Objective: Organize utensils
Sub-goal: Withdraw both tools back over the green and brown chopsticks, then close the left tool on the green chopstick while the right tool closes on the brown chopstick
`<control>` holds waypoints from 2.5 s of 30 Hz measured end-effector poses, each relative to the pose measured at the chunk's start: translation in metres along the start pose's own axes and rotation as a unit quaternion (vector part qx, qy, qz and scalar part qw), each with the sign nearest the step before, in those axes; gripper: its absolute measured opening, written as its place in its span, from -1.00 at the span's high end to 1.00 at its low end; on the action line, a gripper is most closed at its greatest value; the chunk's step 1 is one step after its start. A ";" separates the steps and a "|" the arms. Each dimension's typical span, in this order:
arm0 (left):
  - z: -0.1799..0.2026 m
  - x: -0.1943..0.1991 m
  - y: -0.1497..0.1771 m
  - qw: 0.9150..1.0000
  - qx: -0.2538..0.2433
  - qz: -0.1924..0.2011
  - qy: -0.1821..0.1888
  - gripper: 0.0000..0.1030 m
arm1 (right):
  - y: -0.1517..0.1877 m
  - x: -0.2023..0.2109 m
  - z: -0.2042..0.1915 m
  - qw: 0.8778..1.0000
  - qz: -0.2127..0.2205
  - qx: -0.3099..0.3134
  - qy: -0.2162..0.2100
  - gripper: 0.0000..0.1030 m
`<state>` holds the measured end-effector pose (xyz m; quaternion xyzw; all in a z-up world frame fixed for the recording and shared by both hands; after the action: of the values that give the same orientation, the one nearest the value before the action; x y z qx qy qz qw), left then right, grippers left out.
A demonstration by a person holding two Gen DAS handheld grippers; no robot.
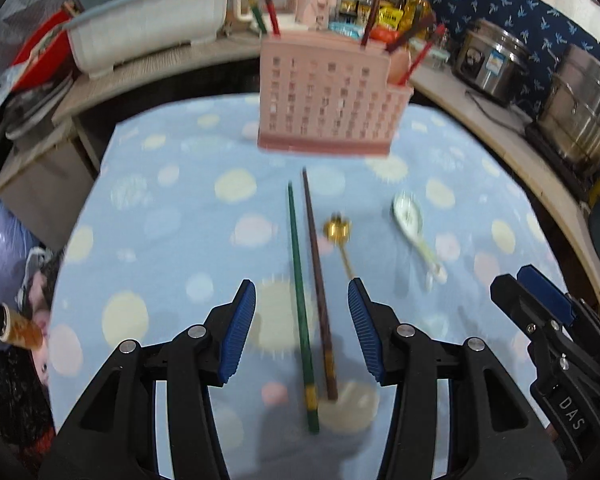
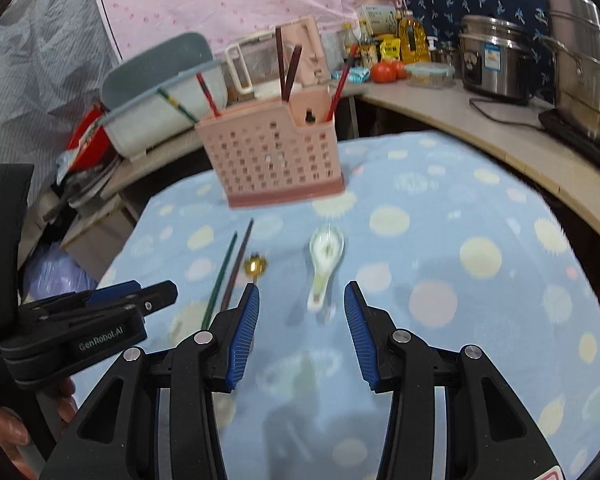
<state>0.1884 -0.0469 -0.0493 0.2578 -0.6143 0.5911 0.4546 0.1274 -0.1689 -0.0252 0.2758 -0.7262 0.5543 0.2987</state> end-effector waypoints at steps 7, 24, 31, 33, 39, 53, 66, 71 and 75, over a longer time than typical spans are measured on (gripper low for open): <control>-0.012 -0.022 0.064 0.999 0.019 -0.041 0.000 0.11 | 0.050 -0.013 -0.008 0.999 -0.044 0.004 -0.007 0.16; -0.010 -0.021 0.083 0.999 -0.007 -0.009 -0.031 0.16 | 0.083 -0.024 -0.028 0.997 -0.073 0.021 -0.015 0.15; -0.012 -0.024 0.078 0.999 -0.002 -0.005 -0.035 0.17 | 0.086 -0.027 -0.027 0.997 -0.077 0.019 -0.011 0.15; -0.012 -0.025 0.077 0.999 -0.002 -0.004 -0.037 0.20 | 0.087 -0.028 -0.027 0.997 -0.079 0.020 -0.010 0.15; -0.018 -0.024 0.077 0.999 0.005 0.001 -0.042 0.48 | 0.090 -0.031 -0.029 0.996 -0.084 0.022 -0.010 0.15; -0.034 -0.022 0.077 0.999 0.030 0.002 -0.014 0.87 | 0.082 -0.042 -0.061 0.994 -0.087 0.055 -0.024 0.16; -0.048 -0.019 0.079 0.999 0.047 -0.004 -0.006 0.86 | 0.065 -0.069 -0.082 0.993 -0.095 0.067 -0.030 0.30; -0.049 -0.019 0.079 0.999 0.044 -0.005 -0.010 0.86 | 0.064 -0.077 -0.083 0.992 -0.096 0.073 -0.020 0.43; -0.046 -0.019 0.079 0.999 0.036 -0.004 -0.023 0.86 | 0.064 -0.077 -0.077 0.993 -0.094 0.078 -0.004 0.77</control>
<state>0.1413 0.0067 -0.1103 0.2897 -0.6019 0.6052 0.4329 0.1417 -0.0744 -0.1070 0.3673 -0.6530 0.5778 0.3238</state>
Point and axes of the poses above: each gripper's, at about its wrist camera, not at the fingertips, and x roughly against the way its jaws point, z to its right, y to its underside, the point moved 8 cm from there along -x, roughly the way its jaws point, and after that the axes turned 5 degrees about -z, right-handed, at the moved point
